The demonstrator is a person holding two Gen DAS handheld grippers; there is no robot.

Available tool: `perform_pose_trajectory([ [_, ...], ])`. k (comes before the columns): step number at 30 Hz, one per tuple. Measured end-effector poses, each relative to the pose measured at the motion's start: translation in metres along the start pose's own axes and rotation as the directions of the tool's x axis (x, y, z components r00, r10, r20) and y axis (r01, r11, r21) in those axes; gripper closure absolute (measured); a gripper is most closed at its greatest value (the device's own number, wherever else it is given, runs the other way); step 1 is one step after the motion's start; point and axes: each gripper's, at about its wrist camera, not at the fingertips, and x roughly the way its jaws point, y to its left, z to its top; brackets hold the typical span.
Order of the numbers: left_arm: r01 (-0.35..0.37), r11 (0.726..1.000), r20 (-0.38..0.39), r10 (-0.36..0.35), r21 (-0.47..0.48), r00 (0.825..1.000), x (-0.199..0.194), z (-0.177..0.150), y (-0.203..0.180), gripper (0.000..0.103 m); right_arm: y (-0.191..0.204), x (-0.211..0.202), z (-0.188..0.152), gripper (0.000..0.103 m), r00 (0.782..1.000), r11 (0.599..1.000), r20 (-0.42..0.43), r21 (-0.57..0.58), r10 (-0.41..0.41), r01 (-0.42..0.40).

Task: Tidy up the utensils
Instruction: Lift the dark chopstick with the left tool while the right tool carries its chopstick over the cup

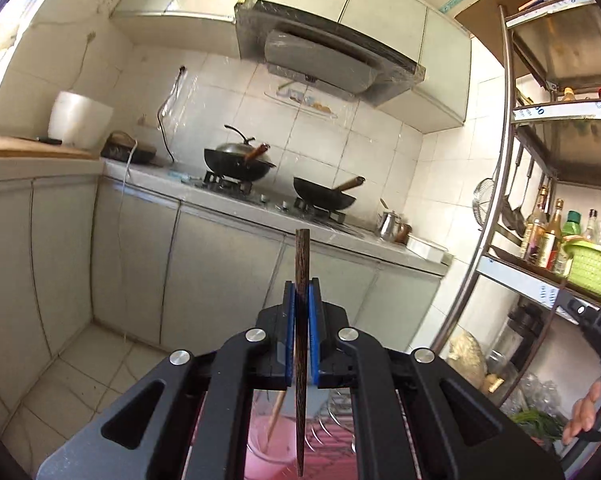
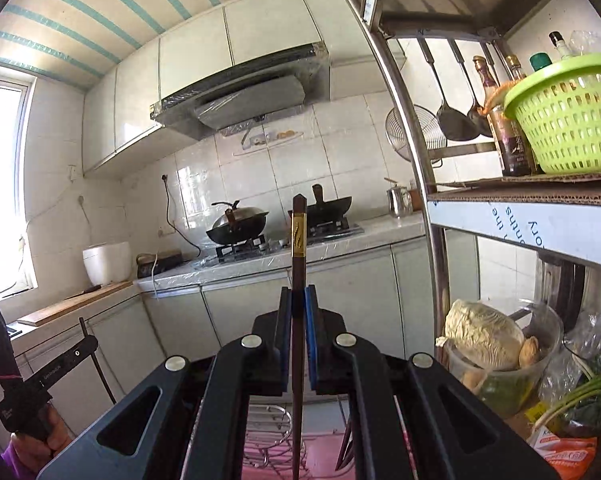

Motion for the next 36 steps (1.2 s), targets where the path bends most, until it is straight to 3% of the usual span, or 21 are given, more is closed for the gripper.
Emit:
perform_pose_trajectory([
  [8, -0.045, 0.998, 0.027, 0.044, 0.032, 0.999, 0.034, -0.022, 0.004, 0.098, -0.005, 0.033, -0.02, 0.097, 0.999, 0.998, -0.003, -0.042, -0.046, 0.045],
  [20, -0.058, 0.995, 0.034, 0.055, 0.084, 0.998, 0.053, -0.05, 0.003, 0.098, -0.006, 0.056, -0.061, 0.097, 0.995, 0.991, -0.053, -0.108, -0.085, 0.079],
  [36, -0.019, 0.995, -0.093, 0.028, 0.1, 0.995, 0.048, -0.093, 0.016, 0.098, -0.003, 0.035, -0.123, 0.097, 0.987, 0.994, -0.148, -0.101, -0.065, 0.05],
])
